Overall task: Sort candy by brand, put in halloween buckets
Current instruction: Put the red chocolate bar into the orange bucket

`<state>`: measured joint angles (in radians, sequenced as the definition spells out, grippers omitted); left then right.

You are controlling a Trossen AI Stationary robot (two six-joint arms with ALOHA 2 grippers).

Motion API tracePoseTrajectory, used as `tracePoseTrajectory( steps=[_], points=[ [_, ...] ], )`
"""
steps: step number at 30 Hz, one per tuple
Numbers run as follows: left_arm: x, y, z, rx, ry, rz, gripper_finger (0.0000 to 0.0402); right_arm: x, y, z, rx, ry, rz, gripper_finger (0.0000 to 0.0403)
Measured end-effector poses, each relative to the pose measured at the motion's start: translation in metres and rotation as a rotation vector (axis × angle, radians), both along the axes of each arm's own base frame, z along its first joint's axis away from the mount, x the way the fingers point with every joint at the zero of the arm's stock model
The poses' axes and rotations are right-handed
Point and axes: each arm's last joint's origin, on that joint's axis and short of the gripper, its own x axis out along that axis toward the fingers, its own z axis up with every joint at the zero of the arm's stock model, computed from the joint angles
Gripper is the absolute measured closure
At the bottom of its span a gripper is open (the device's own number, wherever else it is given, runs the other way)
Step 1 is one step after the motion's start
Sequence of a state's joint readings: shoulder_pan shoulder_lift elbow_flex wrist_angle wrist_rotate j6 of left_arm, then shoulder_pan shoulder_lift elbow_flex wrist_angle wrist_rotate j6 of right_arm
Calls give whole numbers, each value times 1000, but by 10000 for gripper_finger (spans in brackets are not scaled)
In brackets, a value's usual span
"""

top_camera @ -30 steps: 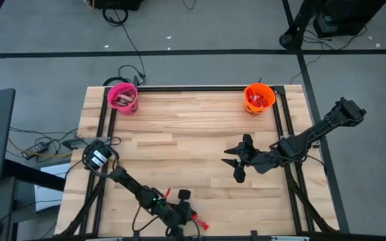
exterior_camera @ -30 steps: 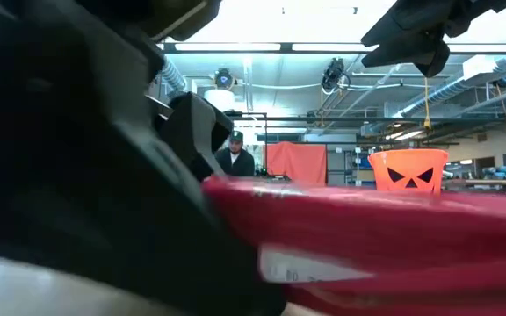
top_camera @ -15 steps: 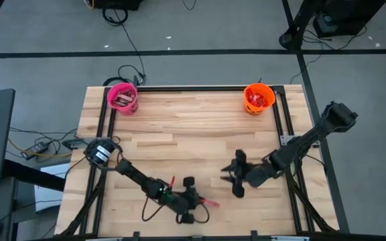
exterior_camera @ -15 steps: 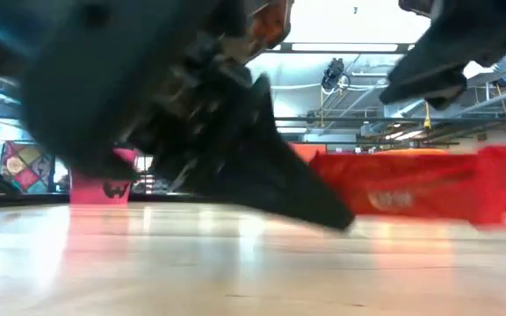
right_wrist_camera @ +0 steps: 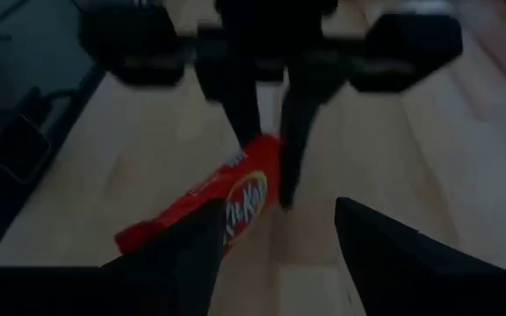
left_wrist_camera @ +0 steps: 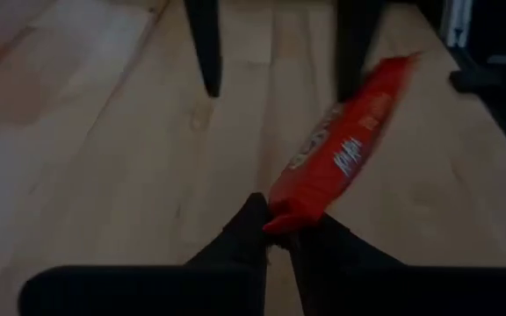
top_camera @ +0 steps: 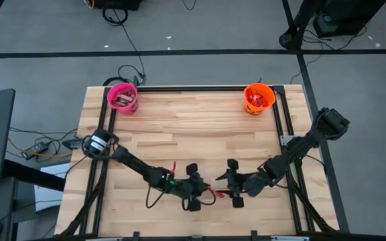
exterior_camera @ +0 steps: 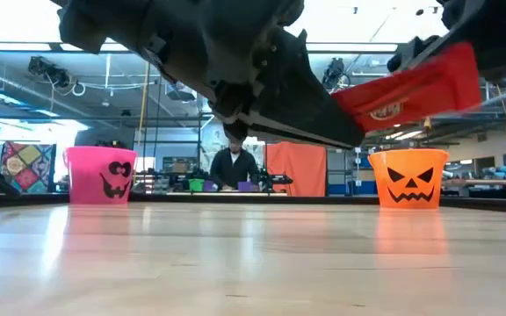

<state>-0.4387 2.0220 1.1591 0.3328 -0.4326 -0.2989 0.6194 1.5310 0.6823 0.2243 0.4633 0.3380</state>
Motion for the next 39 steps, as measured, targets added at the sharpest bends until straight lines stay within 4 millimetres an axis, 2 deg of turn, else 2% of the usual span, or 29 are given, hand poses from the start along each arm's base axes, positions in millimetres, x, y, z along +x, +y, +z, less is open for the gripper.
tracePoseTrajectory(
  steps=[6, 14, 18, 24, 30, 34, 39],
  points=[
    [3, 9, -1, 9, 16, 26, 360, 0, 0, 8, 27, -36, 10, 156],
    [3, 16, -6, -3, 57, 70, 361, -8, -6, 22, 17, -44, -6, 162],
    [3, 17, -6, -18, 63, 84, 361, -9, -8, 20, 8, -16, -16, 165],
    [5, 19, -4, -39, 32, 98, 362, -5, -6, 7, 3, 30, -6, 165],
    [7, 19, -1, -59, -1, 92, 362, -3, -9, 0, -26, 32, -98, 173],
    [8, 21, 1, -84, 15, 56, 362, -2, -10, 1, -30, 15, -126, 194],
    [10, 26, 8, -135, 13, 5, 360, -3, -9, 2, 0, 19, -128, 262]
  ],
)
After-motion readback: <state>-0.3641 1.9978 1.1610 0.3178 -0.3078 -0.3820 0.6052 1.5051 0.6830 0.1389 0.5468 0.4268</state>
